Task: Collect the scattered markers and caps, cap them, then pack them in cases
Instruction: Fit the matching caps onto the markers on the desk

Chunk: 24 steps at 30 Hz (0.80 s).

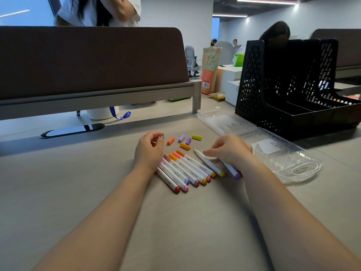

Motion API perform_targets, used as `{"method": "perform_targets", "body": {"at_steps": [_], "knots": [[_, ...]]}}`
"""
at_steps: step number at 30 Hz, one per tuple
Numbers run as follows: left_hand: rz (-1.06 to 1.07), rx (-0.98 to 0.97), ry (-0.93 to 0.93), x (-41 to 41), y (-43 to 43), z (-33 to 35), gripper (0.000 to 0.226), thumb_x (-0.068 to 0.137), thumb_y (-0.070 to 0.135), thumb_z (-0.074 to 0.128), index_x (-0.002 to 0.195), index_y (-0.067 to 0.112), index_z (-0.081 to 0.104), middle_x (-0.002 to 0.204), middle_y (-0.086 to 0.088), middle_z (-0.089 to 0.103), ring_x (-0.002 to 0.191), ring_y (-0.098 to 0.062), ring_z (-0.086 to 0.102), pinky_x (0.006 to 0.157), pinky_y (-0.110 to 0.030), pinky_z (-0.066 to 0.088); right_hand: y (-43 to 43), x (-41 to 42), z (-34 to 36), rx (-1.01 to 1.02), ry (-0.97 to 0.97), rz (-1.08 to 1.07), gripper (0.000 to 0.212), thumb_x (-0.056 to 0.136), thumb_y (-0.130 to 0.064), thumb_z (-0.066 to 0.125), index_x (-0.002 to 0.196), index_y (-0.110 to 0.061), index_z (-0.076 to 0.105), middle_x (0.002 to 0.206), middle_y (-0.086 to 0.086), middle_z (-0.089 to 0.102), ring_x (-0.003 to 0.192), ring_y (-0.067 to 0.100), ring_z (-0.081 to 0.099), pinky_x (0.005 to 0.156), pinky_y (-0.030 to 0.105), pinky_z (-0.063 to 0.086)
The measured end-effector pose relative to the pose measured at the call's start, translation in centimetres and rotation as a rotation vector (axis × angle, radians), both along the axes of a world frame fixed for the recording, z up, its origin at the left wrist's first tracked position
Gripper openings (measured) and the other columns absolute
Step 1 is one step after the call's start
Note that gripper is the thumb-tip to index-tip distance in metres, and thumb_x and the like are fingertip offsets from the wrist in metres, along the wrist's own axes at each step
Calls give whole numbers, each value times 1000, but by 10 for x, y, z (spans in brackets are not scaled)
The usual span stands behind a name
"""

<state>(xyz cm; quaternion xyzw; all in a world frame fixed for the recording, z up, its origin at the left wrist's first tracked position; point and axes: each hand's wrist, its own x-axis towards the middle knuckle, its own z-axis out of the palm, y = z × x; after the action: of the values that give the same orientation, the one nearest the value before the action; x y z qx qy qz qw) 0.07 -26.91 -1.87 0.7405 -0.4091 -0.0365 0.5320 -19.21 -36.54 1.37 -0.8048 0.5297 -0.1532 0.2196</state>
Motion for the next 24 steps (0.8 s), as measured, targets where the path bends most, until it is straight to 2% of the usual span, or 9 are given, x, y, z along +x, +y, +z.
{"method": "perform_targets", "body": {"at_steps": [5, 8, 11, 14, 17, 20, 22, 24], "knots": [[-8, -2, 9, -1, 1, 0, 24, 97, 21, 49, 116, 16, 61, 116, -4, 61, 100, -10, 52, 80, -23, 42, 12, 6, 0, -176, 190, 12, 32, 81, -60, 60, 83, -28, 65, 84, -7, 64, 89, 17, 52, 84, 36, 32], [-16, 5, 15, -4, 2, 4, 23, 97, 19, 50, 115, 14, 62, 114, -4, 61, 99, -10, 52, 78, -22, 41, 14, 8, 0, -238, 166, 20, 26, 84, -50, 58, 80, -27, 68, 82, -6, 65, 88, 18, 54, 82, 35, 29], [-14, 17, 32, -6, 0, 9, 22, 96, 20, 52, 114, 15, 62, 114, -4, 61, 98, -11, 53, 76, -22, 43, 12, 6, 0, -214, -39, -25, 25, 89, -46, 56, 78, -26, 67, 80, -6, 65, 86, 18, 56, 81, 35, 30], [-69, 93, -19, -8, -13, 17, 22, 95, 23, 54, 115, 19, 62, 113, -2, 62, 98, -13, 56, 74, -24, 47, 7, 3, 0, -120, -339, -73, 29, 91, -46, 55, 74, -26, 66, 77, -2, 66, 80, 19, 58, 87, 42, 44], [-146, 230, -177, -16, -37, 29, 24, 93, 28, 55, 116, 24, 63, 112, 1, 63, 100, -16, 57, 77, -30, 48, 2, 1, 2, -89, -557, -127, 30, 91, -40, 56, 66, -25, 63, 80, 1, 70, 81, 20, 61, 84, 47, 51], [-161, 398, -414, -27, -67, 37, 27, 91, 35, 57, 117, 33, 62, 118, 5, 61, 109, -20, 54, 89, -36, 48, -3, -2, 1, -75, -681, -186, 28, 92, -37, 56, 66, -28, 62, 80, -4, 71, 79, 15, 62, 77, 39, 53], [-176, 505, -571, -33, -85, 37, 27, 90, 36, 59, 117, 37, 62, 124, 5, 58, 116, -22, 51, 95, -35, 44, -6, -4, -1, -73, -733, -223, 25, 91, -36, 57, 68, -28, 61, 76, -9, 68, 76, 11, 59, 73, 34, 49], [-198, 597, -669, -38, -98, 33, 27, 90, 31, 58, 116, 38, 62, 127, 3, 56, 118, -23, 50, 96, -34, 41, -11, -5, -4, -42, -801, -259, 20, 91, -35, 59, 77, -21, 67, 71, -14, 64, 73, 8, 57, 71, 31, 46]]}}
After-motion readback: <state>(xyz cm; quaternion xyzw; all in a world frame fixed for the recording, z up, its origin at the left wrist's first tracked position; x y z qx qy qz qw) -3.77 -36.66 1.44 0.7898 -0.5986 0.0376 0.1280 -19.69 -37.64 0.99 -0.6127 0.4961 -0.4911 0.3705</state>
